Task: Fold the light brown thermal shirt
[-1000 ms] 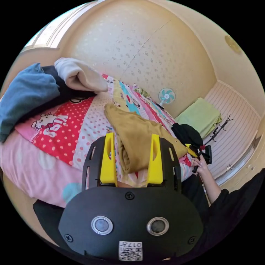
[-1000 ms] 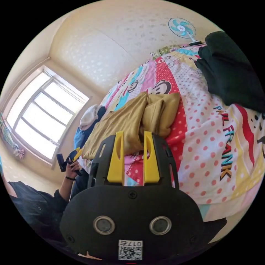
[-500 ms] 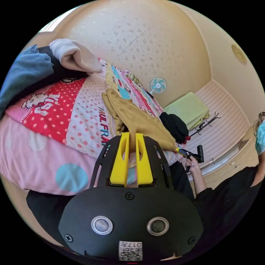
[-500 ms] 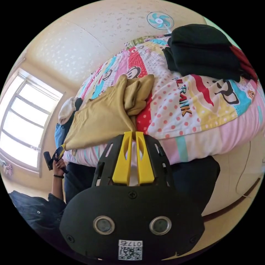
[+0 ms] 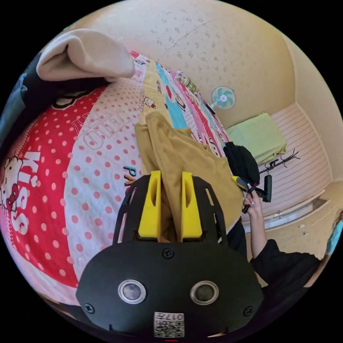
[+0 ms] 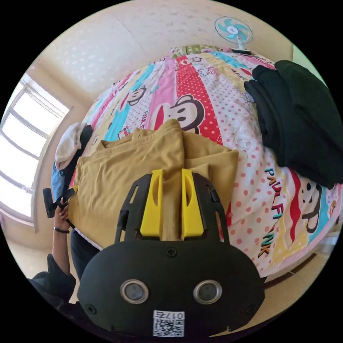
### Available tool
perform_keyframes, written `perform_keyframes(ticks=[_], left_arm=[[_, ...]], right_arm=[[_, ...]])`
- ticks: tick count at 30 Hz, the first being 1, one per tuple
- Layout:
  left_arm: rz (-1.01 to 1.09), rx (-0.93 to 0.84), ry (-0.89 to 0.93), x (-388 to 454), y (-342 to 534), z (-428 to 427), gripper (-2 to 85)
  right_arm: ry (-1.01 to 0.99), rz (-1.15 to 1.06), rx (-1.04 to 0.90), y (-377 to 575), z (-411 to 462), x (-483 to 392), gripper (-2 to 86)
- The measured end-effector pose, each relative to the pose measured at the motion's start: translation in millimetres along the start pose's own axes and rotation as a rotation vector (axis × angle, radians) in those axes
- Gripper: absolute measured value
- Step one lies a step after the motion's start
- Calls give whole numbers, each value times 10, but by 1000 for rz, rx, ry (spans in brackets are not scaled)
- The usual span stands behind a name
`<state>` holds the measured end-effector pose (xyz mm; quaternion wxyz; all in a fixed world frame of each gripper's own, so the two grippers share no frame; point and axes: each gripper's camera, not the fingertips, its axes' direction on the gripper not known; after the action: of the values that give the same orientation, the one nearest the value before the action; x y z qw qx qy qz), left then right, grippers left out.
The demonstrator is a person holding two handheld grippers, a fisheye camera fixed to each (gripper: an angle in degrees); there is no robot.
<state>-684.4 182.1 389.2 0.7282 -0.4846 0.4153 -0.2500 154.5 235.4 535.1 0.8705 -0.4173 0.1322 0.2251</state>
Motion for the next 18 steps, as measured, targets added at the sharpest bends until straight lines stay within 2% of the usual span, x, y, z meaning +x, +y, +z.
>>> perform_keyframes(ticks=[2,3,5,7,9,11,12,14,18], left_arm=[[-24,74,5,77,32,-157,49],[-21,107,30,186,47,-282,42],[78,115,68,444,4,-397,40],[217,125,-13,752,-95,-369,39],[245,112,-121,778,-196,-162,41],[132,14,-183,568,-287,130,48],[45,-31,-165,415,-268,243,55],[-1,22,-121,308,-87,225,63],[24,115,-118,314,255,107,85]], right_arm=[[-137,-27,198,174,-454,-10,31],[-153,-23,237,213,-562,-4,29],[-138,-18,303,257,-818,-2,24],[-111,2,349,266,-880,31,25],[-81,34,315,211,-738,94,30],[-88,81,92,97,-323,224,49],[-95,89,59,112,-263,249,61],[-138,67,94,305,-295,263,93],[-193,20,202,347,-474,239,100]])
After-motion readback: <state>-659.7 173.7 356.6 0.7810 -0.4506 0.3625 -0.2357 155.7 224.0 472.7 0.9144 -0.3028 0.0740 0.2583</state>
